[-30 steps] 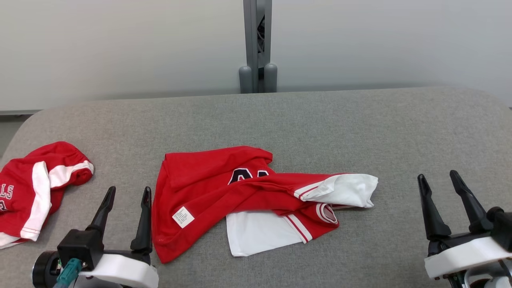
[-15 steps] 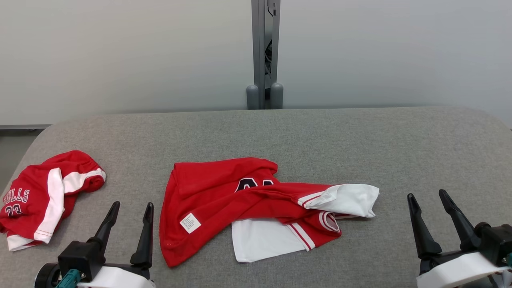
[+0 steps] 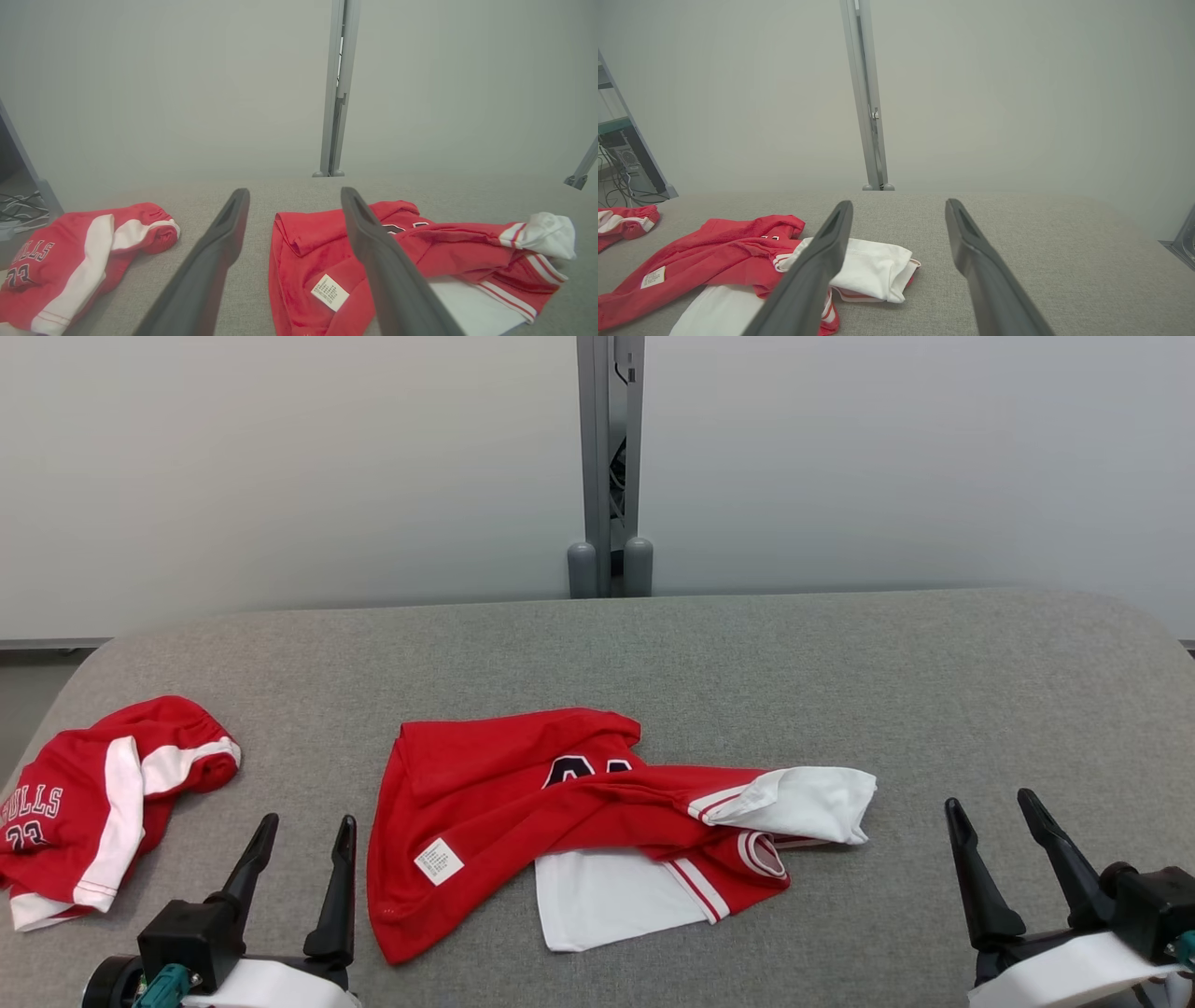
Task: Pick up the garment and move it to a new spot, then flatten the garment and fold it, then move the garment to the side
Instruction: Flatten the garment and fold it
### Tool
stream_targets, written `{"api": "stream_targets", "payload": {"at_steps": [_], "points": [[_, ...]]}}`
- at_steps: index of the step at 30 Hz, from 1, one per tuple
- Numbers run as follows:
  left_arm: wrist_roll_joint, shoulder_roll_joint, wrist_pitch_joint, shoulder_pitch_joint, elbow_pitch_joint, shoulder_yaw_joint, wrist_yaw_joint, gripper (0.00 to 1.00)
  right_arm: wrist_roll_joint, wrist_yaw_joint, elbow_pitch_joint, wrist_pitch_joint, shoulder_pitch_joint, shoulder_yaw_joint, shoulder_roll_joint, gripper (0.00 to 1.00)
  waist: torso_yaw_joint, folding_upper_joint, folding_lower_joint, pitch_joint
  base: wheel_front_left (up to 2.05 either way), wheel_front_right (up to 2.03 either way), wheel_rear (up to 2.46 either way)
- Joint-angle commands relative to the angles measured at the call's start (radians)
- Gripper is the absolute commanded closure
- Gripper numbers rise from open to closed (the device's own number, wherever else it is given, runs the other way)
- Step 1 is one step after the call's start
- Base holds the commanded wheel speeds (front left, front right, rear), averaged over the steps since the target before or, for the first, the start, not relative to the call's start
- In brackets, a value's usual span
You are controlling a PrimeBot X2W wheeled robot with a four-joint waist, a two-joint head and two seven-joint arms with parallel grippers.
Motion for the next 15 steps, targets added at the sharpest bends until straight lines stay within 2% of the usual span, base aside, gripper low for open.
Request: {"api": "stream_targets", "payload": {"at_steps": [1,8,15], "points": [[-0.001,0.006,0.002,-0.005,0.0,0.0,0.006,0.0,0.0,0.0,0.001,0.003,0.001,0.0,-0.004,0.0,0.0,-0.0001,0.0,0.001,0.0,0.0,0.0],[-0.011,0.003,0.031,-0.015,0.0,-0.011,0.009,0.0,0.002,0.0,0.003,0.004,-0.004,0.002,-0.001,0.0,0.001,-0.0001,0.0,0.009,0.0,0.0,0.0],[-0.101,-0.027,0.145,-0.023,0.125,-0.049,-0.054,0.0,0.012,0.0,0.015,0.004,-0.014,0.022,-0.001,0.0,-0.009,-0.0001,0.0,0.03,0.0,0.0,0.0]]}}
